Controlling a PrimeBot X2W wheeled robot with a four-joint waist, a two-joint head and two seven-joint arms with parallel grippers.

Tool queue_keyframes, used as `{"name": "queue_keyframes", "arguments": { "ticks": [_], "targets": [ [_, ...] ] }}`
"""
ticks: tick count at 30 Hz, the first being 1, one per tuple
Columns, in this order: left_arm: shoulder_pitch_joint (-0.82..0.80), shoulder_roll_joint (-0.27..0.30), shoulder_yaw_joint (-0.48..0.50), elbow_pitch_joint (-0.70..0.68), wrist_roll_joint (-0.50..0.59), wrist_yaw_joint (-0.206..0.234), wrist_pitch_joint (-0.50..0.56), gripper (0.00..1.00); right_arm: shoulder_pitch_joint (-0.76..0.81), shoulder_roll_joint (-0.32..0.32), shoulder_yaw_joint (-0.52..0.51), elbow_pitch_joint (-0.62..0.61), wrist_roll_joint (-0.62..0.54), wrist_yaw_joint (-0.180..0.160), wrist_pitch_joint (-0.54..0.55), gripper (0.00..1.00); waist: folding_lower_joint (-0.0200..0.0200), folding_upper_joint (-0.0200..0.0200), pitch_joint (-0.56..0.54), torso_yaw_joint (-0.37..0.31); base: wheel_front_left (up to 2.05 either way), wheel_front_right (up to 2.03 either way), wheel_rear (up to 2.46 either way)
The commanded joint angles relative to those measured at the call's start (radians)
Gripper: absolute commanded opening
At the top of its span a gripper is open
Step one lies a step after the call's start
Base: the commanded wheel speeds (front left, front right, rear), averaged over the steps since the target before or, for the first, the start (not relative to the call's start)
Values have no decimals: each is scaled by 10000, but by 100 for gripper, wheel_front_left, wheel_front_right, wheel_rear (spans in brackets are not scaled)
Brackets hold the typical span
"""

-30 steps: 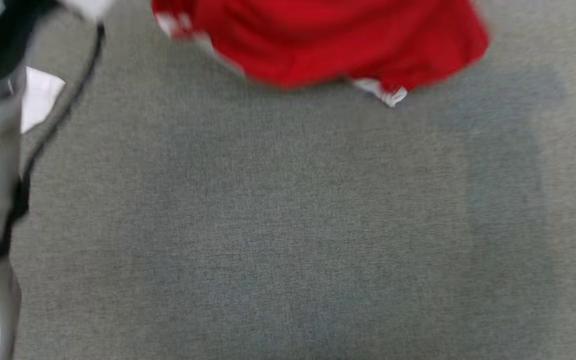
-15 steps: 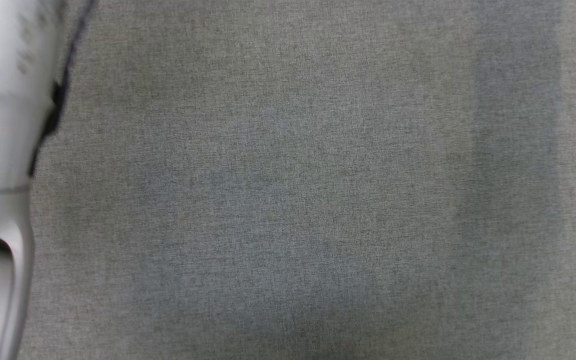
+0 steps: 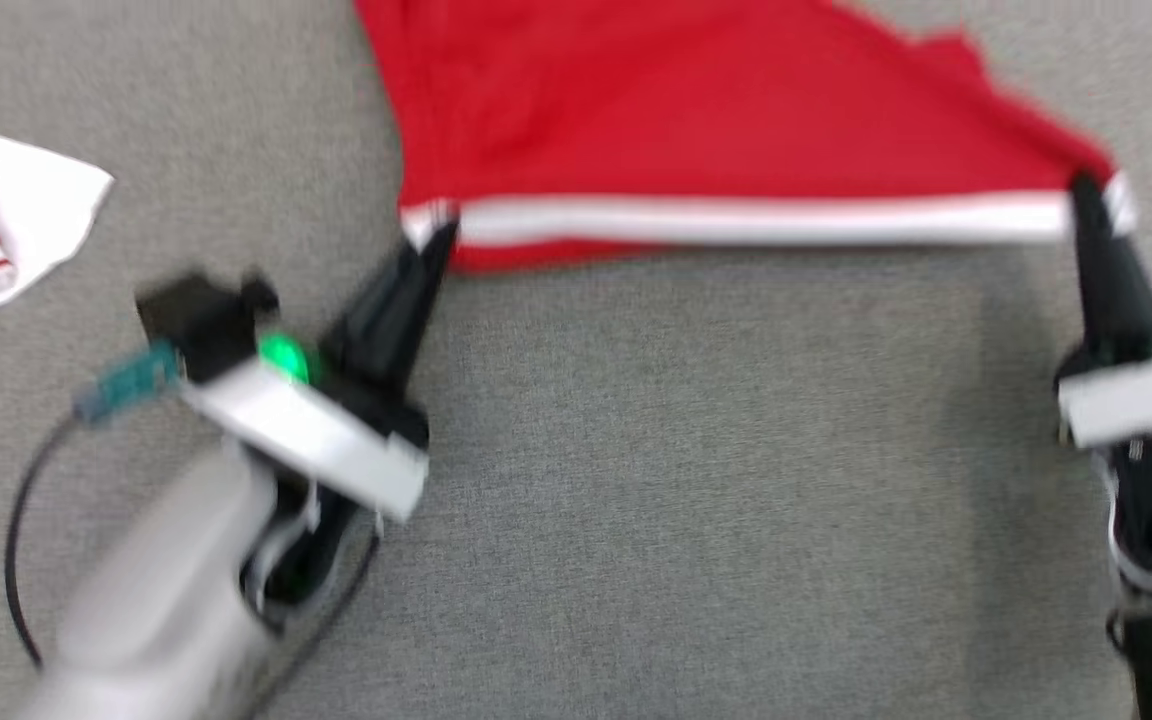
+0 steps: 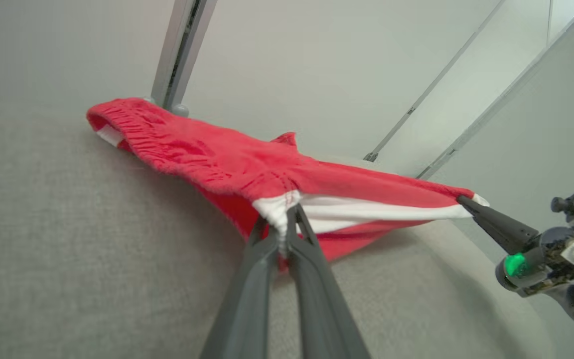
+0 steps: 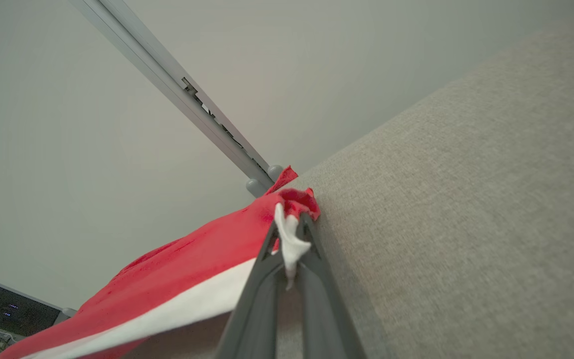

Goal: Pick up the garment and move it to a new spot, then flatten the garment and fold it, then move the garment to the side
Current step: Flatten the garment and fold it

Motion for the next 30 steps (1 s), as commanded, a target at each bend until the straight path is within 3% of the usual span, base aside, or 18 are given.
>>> {"name": "queue_keyframes", "arguments": {
  "ticks": [1, 4, 10, 16, 22, 30],
  "targets": [
    [1031, 78, 336, -292, 90, -9, -64, 0, 786, -180, -33, -310, 222, 1, 27, 0, 0, 0, -1312, -204, 0, 0, 0],
    [3415, -244, 1009, -881, 67, 64, -67, 0, 2592, -247, -75, -740, 523, -2, 150, 0, 0, 0, -2429, -239, 0, 0, 0],
    [7633, -844, 2375, -1685, 703, 779, -74, 0, 5809, -397, -363, -1331, 497, -30, 497, 0, 0, 0, -4269, -216, 0, 0, 0],
    [10182, -1415, 2438, -2599, 961, 986, -86, 0, 8077, -247, -1054, -2090, 261, -37, 897, 0, 0, 0, -4855, 121, 0, 0, 0],
    [10299, -1587, 2411, -3149, 864, 998, 22, 0, 7431, -148, -1226, -2206, -27, -36, 1470, 0, 0, 0, -4480, 391, 0, 0, 0],
    [8269, -1987, 2372, -3582, 410, 825, 1011, 0, 3914, -668, -1031, -1319, -928, -22, 2624, 0, 0, 0, -2830, 1455, 0, 0, 0]
  ]
}}
